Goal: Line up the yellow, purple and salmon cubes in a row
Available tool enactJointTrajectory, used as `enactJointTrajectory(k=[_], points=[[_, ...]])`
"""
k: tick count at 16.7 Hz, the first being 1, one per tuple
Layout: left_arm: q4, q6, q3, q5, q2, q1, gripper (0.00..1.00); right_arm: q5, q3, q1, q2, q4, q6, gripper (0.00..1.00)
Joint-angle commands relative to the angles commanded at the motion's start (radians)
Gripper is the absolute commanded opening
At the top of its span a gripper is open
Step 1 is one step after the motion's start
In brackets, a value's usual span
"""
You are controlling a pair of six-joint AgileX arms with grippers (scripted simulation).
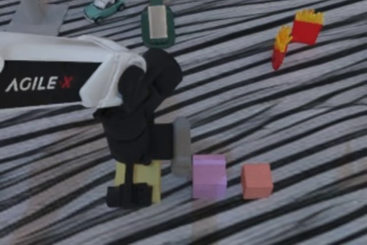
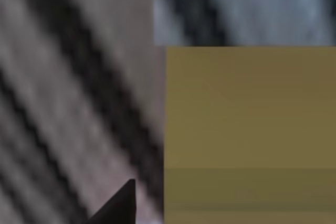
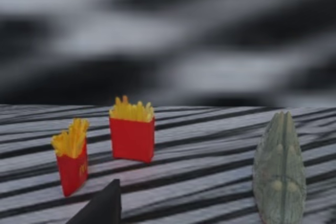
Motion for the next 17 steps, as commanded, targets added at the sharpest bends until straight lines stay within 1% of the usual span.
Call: enactJointTrajectory(k=[8,14,17], points=[[-0.017,0.001,0.014,0.0,-0.006,0.002,1.0,0.0,0.0,0.0,0.0,0.0,0.0,1.0],[-0.226,-0.002,0.148,0.0,-0.076,0.017,1.0,0.0,0.0,0.0,0.0,0.0,0.0,1.0],[-0.268,-0.003,0.175,0.0,-0.095,0.02,1.0,0.0,0.0,0.0,0.0,0.0,0.0,1.0]])
